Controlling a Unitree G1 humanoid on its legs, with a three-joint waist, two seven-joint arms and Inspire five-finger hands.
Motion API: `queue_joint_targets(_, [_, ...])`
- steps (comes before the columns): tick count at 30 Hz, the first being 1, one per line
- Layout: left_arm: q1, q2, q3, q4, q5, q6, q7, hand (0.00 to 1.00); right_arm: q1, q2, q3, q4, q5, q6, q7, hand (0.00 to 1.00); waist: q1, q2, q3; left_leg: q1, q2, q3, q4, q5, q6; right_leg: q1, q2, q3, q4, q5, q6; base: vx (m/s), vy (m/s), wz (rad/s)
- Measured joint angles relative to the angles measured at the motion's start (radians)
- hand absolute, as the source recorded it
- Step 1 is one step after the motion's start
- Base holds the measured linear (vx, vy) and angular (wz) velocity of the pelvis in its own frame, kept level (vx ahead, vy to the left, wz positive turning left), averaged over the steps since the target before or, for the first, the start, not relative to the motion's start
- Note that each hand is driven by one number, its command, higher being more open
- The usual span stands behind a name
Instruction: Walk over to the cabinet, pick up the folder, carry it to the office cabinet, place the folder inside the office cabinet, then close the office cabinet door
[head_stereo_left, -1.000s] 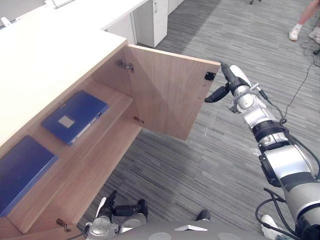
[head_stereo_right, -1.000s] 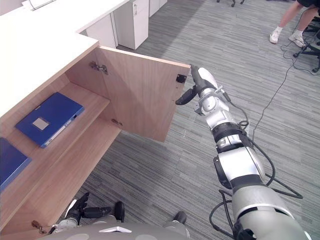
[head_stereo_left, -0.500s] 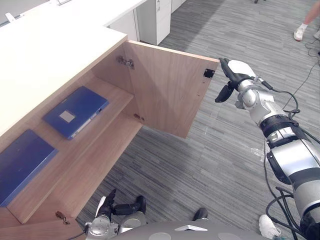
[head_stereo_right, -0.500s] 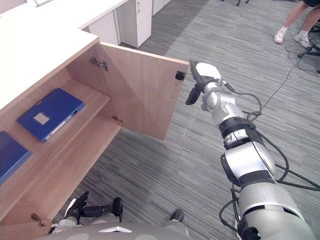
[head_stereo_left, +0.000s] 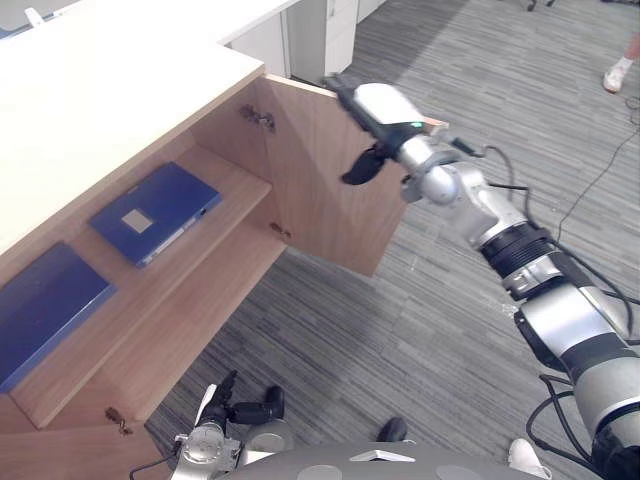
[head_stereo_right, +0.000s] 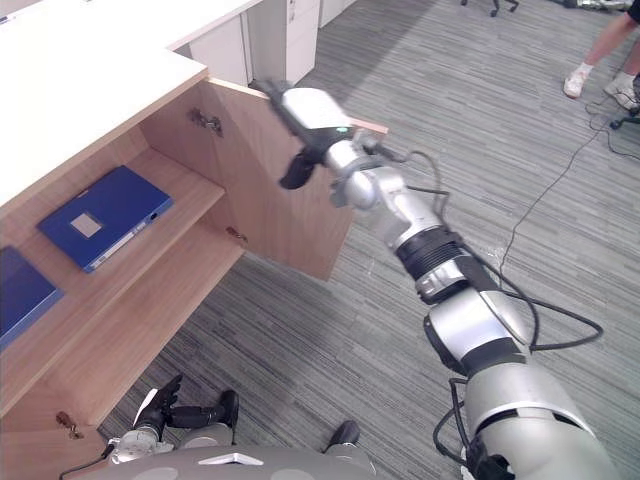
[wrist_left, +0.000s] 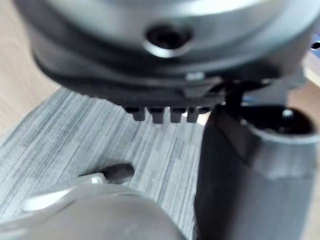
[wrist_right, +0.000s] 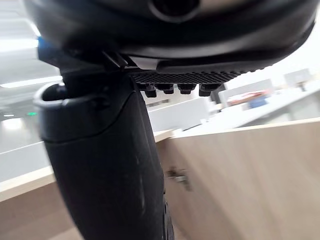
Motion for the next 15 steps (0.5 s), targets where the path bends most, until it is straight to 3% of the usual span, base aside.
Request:
queue_joint_targets(5, [0.009,0.002,0.009,0.004,0.009,0.001,0.003,1.0,0.047,0.082,0.229,-0.205,0.058,-0.079,0.027,1.0,0.002,-0.024,-0.028,0.0,0.002,0.015,0.0,-0.002,-0.004,-0.005,0.001,0.006,0.0,-0.001,-0.001,-0.01,-0.002,-0.04])
queue_joint_targets(9, [0.014,0.01,0.018,0.015,0.039,0.001,0.011,1.0,0.077,0.115,0.42,-0.256,0.142,-0.14,0.141,1.0,0.001,-0.05,-0.065,0.0,0.003,0.032,-0.001,-0.005,-0.007,-0.016,0.002,0.027,0.0,-0.004,-0.004,-0.01,-0.002,-0.12])
queue_joint_targets(12, [0.017,0.008,0.032,0.023,0.039,0.002,0.015,1.0,0.097,0.114,0.447,-0.243,0.204,-0.137,0.215,1.0,0.001,-0.054,-0.07,0.0,0.006,0.032,-0.002,-0.004,-0.011,-0.016,0.005,0.029,0.0,-0.007,-0.005,-0.05,-0.011,-0.01])
queue_joint_targets(15, [0.022,0.003,0.043,0.023,0.038,0.002,0.016,1.0,0.097,0.097,0.443,-0.224,0.244,-0.106,0.227,1.0,0.001,-0.052,-0.073,0.0,0.018,0.037,-0.004,-0.005,-0.015,-0.019,0.011,0.031,-0.004,-0.015,-0.004,-0.07,-0.022,-0.05])
